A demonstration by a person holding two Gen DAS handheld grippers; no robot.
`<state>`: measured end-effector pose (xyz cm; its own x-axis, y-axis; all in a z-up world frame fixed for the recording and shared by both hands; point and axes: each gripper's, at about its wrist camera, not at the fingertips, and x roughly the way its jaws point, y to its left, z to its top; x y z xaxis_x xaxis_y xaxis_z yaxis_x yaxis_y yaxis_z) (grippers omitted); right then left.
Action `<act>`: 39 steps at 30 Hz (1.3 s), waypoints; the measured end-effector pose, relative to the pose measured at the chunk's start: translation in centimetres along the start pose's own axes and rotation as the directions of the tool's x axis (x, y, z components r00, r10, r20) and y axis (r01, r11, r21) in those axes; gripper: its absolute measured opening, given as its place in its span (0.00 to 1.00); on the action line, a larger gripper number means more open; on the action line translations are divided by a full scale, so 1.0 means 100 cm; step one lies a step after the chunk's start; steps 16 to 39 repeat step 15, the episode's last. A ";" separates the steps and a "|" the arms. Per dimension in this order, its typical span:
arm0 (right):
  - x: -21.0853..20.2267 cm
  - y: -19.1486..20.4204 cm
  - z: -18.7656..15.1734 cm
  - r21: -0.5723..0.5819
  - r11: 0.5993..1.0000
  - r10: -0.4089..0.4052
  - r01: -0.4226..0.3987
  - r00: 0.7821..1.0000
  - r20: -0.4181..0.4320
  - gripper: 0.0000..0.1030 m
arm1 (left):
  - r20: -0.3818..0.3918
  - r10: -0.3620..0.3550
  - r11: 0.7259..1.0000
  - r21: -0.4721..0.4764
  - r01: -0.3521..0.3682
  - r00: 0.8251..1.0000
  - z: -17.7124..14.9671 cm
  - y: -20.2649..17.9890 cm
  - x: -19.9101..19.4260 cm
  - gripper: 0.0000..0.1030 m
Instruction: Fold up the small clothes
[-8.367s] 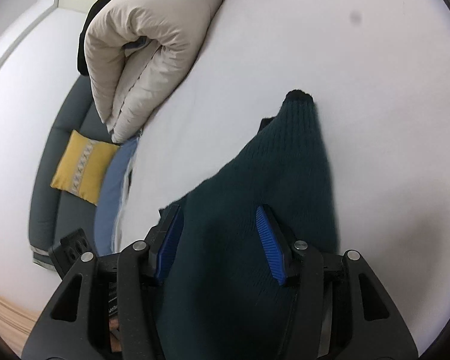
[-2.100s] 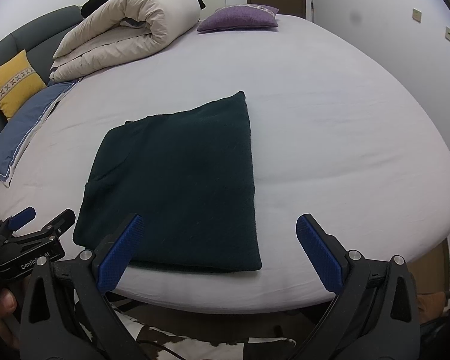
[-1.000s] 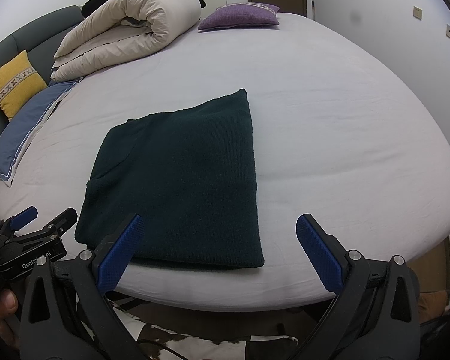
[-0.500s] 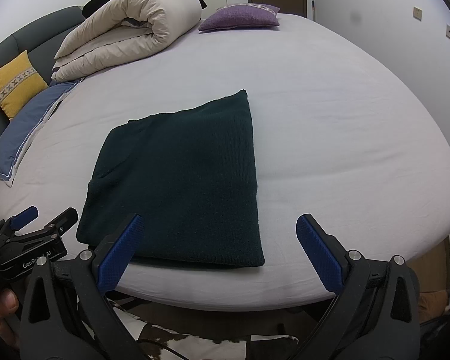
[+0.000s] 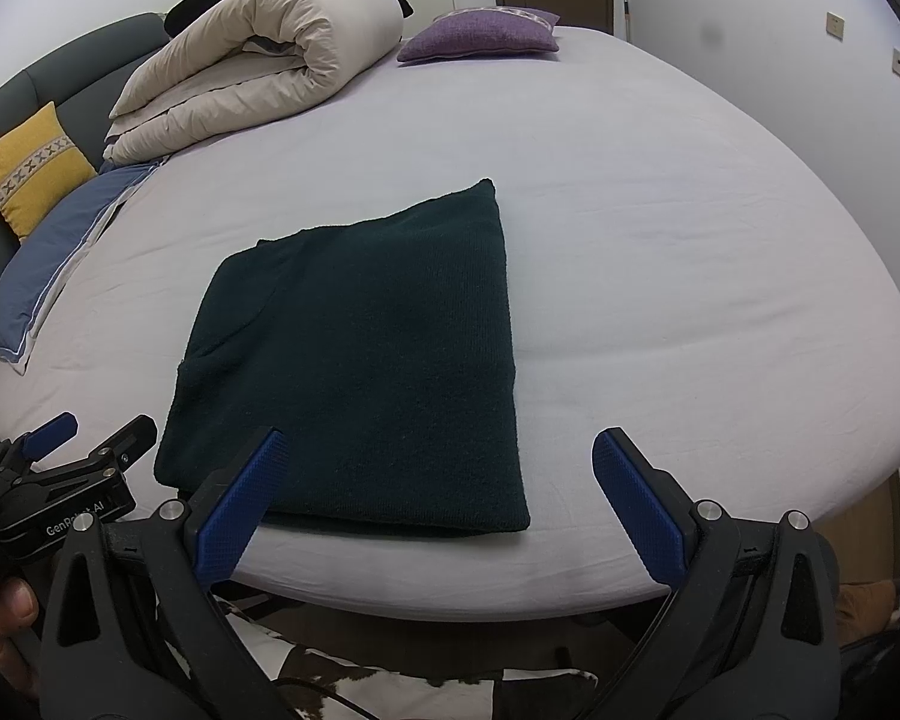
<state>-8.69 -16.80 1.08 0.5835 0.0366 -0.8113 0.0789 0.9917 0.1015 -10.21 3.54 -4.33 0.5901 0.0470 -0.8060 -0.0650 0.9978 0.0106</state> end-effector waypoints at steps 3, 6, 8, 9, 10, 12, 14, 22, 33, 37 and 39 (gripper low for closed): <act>0.000 0.000 0.000 0.000 1.000 0.002 -0.002 1.000 -0.001 1.00 | 0.000 -0.001 1.000 -0.001 0.001 1.000 0.000 0.000 0.000 1.00; 0.000 -0.001 0.000 -0.001 1.000 0.002 -0.002 1.000 -0.003 1.00 | -0.001 -0.001 1.000 -0.001 0.001 1.000 0.000 0.000 0.000 1.00; 0.001 -0.002 0.000 -0.001 1.000 0.004 -0.004 1.000 -0.004 1.00 | -0.001 0.001 1.000 -0.001 -0.001 1.000 0.000 -0.001 0.000 1.00; 0.002 -0.003 0.001 -0.002 1.000 0.004 -0.004 1.000 -0.005 1.00 | -0.001 -0.001 1.000 -0.002 0.001 1.000 0.000 0.000 0.000 1.00; 0.002 -0.003 0.001 -0.003 1.000 0.006 -0.006 1.000 -0.006 1.00 | 0.000 -0.003 1.000 -0.001 0.003 1.000 0.000 0.000 0.000 1.00; 0.004 -0.005 0.002 -0.004 1.000 0.008 -0.008 1.000 -0.008 1.00 | 0.004 -0.004 1.000 0.000 0.004 1.000 -0.001 -0.001 -0.001 1.00; 0.005 -0.007 0.002 -0.004 1.000 0.010 -0.010 1.000 -0.009 1.00 | 0.013 -0.001 1.000 0.004 0.001 1.000 -0.001 -0.002 -0.003 1.00; 0.005 -0.007 0.002 -0.003 1.000 0.010 -0.010 1.000 -0.009 1.00 | 0.013 -0.003 1.000 0.005 0.003 1.000 -0.001 -0.002 -0.003 1.00; 0.005 -0.007 0.002 -0.003 1.000 0.010 -0.010 1.000 -0.009 1.00 | 0.013 -0.003 1.000 0.005 0.003 1.000 -0.001 -0.002 -0.003 1.00; 0.005 -0.007 0.002 -0.003 1.000 0.010 -0.010 1.000 -0.009 1.00 | 0.013 -0.003 1.000 0.005 0.003 1.000 -0.001 -0.002 -0.003 1.00; 0.005 -0.007 0.002 -0.003 1.000 0.010 -0.010 1.000 -0.009 1.00 | 0.013 -0.003 1.000 0.005 0.003 1.000 -0.001 -0.002 -0.003 1.00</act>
